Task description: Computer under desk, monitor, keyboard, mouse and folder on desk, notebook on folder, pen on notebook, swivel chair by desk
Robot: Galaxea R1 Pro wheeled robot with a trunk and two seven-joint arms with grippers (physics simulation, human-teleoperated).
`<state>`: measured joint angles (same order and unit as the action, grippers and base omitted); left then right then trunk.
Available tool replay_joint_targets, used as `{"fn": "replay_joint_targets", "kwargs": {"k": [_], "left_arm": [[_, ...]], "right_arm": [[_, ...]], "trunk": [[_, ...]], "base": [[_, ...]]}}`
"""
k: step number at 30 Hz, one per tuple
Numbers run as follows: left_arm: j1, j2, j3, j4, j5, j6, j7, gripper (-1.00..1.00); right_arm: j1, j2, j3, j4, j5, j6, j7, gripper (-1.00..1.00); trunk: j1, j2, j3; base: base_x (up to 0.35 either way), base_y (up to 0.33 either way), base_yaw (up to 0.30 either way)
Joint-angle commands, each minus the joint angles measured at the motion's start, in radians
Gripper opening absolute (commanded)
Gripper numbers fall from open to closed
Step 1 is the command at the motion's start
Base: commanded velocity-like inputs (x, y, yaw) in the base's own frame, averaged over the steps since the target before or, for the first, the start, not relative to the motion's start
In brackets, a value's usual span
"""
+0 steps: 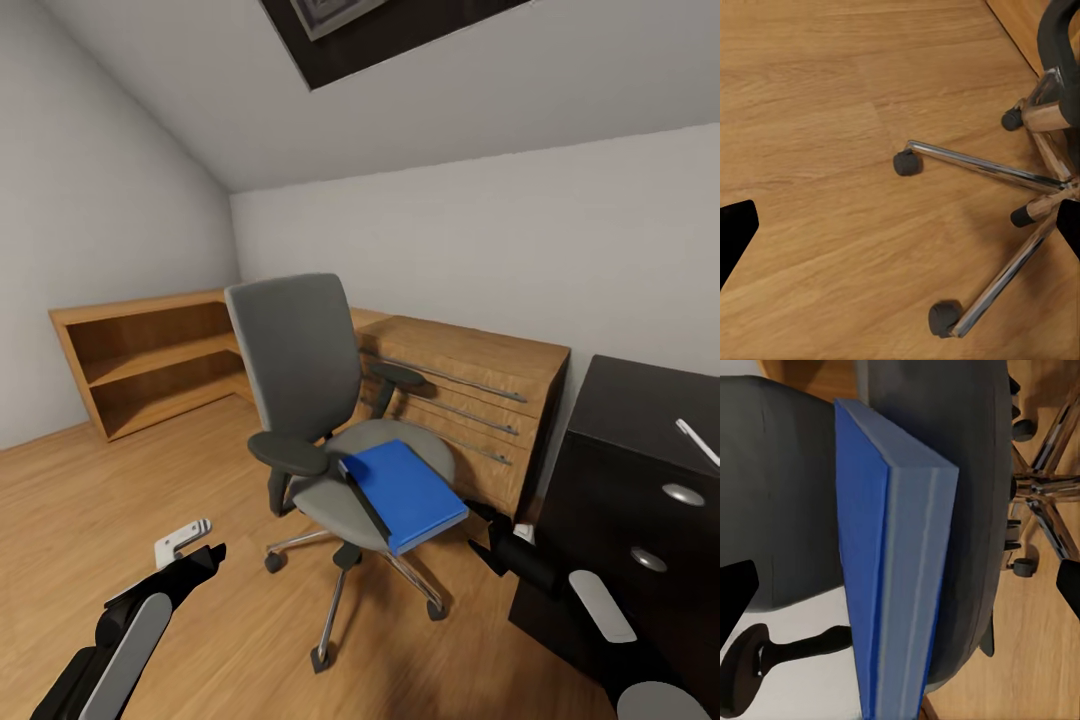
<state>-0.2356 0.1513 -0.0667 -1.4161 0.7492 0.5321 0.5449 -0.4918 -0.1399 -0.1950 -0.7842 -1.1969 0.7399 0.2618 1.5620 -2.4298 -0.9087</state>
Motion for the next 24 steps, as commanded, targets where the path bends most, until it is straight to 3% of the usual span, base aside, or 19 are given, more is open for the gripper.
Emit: {"fn": "replay_joint_targets", "kwargs": {"k": [1, 24], "left_arm": [[-0.001, 0.001, -0.002, -0.001, 0.010, 0.000, 0.010, 1.00], [-0.001, 0.001, -0.002, -0.001, 0.011, 0.000, 0.010, 1.00]], "right_arm": [[-0.001, 0.000, -0.003, 0.000, 0.003, 0.006, 0.004, 1.00], [-0.001, 0.000, -0.003, 0.000, 0.005, 0.005, 0.004, 1.00]], "trunk": [[-0.004, 0.007, 0.002], [-0.004, 0.007, 0.002]], "base": [[0.000, 0.000, 0.000], [0.037, 0.000, 0.000]]}}
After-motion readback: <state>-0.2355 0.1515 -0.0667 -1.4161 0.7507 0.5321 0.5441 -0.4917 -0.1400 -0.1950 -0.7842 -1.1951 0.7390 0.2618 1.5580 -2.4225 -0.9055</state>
